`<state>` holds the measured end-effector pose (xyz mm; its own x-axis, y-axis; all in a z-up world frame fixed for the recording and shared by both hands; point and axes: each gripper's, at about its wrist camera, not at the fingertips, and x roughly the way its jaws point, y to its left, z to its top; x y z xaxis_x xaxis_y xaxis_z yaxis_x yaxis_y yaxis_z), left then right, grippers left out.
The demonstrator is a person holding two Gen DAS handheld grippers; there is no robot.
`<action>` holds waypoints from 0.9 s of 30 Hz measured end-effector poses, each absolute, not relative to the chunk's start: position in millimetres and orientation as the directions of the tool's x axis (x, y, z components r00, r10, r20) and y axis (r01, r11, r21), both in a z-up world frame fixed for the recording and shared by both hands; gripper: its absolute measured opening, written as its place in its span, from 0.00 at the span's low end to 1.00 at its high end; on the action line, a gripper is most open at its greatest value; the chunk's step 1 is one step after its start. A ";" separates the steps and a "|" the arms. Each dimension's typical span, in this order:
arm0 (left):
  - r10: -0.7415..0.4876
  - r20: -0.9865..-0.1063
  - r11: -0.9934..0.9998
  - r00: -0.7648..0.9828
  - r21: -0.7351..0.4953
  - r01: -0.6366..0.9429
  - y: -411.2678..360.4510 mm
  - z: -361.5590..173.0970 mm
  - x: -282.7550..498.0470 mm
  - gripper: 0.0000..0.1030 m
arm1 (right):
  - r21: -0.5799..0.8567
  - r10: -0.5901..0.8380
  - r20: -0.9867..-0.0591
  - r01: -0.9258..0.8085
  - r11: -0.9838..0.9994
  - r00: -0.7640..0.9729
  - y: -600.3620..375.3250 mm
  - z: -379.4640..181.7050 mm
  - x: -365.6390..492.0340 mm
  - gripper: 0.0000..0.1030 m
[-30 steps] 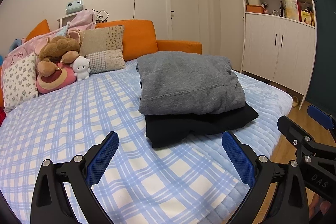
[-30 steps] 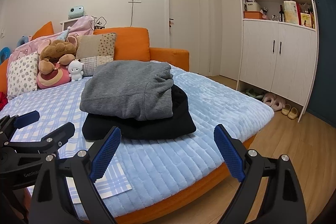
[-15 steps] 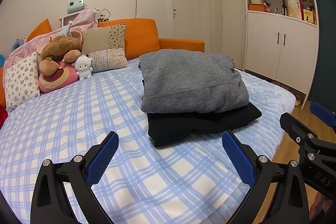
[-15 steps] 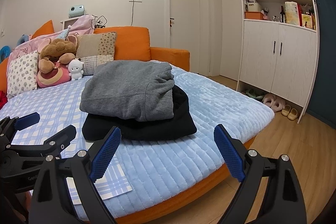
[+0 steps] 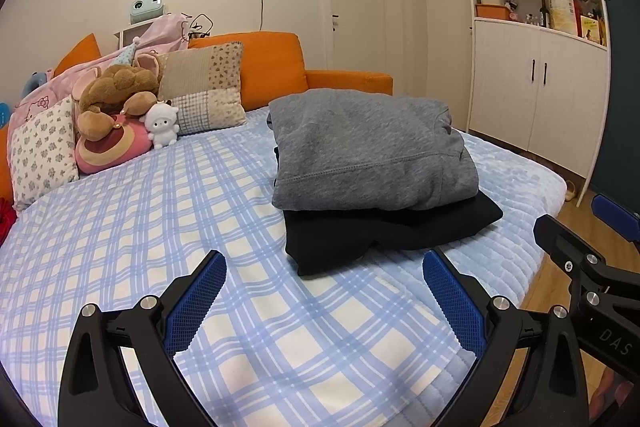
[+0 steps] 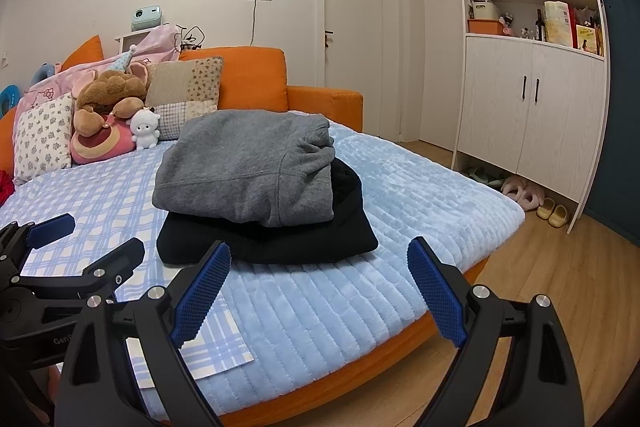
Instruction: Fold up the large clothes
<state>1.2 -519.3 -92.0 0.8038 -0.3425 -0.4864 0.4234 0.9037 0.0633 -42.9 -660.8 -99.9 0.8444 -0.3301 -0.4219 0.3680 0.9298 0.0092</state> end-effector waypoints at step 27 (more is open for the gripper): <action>-0.354 -0.482 0.898 0.802 0.066 0.436 -523.1 -85.4 -1.6 0.97 | 0.028 -0.341 -0.404 0.384 0.923 0.849 -670.1 -98.9 -52.2 0.86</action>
<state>-1.6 -523.1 -85.4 0.8018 -0.3537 -0.4818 0.4357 0.8977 0.0661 -52.2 -670.1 -98.9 0.8489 -0.3414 -0.4036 0.3843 0.9228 0.0277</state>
